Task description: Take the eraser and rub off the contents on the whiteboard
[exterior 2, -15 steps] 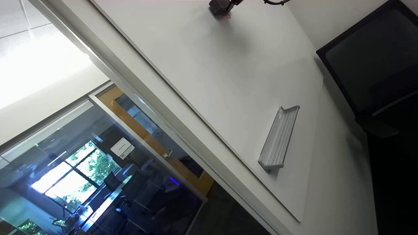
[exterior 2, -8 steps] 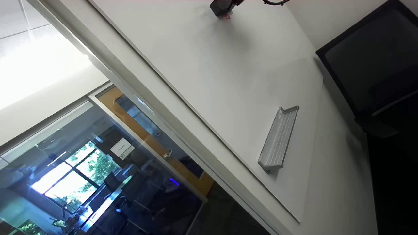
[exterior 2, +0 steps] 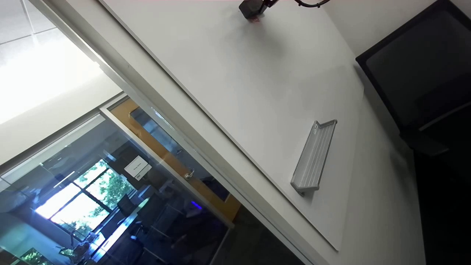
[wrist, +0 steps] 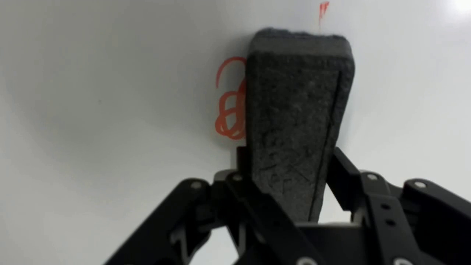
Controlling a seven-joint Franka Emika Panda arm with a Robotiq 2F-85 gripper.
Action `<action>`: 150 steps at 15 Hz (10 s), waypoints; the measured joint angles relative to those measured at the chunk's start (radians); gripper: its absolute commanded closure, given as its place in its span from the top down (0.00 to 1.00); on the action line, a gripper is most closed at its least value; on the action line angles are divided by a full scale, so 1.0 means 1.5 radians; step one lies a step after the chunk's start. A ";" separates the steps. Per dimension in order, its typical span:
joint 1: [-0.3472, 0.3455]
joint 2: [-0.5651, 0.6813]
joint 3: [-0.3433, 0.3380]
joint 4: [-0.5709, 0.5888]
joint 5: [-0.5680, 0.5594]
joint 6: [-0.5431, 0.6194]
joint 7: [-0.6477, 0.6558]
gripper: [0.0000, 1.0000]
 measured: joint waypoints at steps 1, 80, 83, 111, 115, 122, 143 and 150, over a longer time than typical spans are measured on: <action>0.002 -0.001 -0.002 0.000 0.001 0.000 0.000 0.28; -0.856 0.065 0.846 -0.303 0.182 -0.387 -0.038 0.28; -0.856 0.085 0.865 -0.327 0.233 -0.357 -0.089 0.28; -0.802 0.225 0.914 -0.385 0.411 -0.218 -0.234 0.28; -0.792 0.261 0.914 -0.371 0.469 -0.207 -0.298 0.28; -0.789 0.347 0.914 -0.314 0.529 -0.190 -0.365 0.28; -0.788 0.455 0.916 -0.205 0.599 -0.165 -0.445 1.00; -0.786 0.434 0.916 -0.211 0.592 -0.155 -0.445 1.00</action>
